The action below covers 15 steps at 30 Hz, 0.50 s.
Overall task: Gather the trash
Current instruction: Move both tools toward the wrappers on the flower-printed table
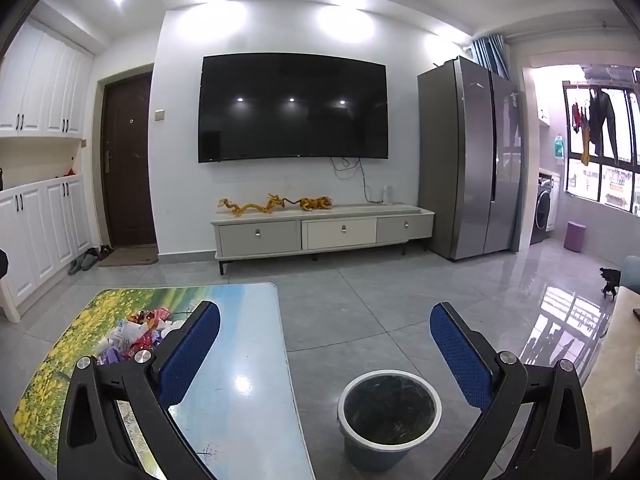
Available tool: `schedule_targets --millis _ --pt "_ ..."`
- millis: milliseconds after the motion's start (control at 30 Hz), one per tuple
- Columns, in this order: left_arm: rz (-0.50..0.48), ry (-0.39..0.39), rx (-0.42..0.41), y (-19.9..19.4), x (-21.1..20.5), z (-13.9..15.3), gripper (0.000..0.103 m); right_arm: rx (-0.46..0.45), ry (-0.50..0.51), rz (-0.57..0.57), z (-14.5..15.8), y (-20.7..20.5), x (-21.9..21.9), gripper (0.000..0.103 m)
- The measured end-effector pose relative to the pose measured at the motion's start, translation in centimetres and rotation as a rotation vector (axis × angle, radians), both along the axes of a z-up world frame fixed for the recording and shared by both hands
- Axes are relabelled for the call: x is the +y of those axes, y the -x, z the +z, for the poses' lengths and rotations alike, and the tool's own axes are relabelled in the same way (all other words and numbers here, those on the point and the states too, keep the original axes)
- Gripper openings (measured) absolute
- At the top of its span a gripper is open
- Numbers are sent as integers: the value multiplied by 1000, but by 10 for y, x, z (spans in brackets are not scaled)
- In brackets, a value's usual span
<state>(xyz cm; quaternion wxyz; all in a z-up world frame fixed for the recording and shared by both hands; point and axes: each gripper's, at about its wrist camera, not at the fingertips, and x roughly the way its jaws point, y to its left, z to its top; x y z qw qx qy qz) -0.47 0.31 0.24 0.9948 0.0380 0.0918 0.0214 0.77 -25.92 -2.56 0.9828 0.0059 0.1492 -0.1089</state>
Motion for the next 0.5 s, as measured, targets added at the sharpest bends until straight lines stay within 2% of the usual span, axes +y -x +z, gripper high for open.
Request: schedule_targets --millis 500 --pt "-13 30 13 -3 10 1 103 -40 54 -45 7 15 -5 103"
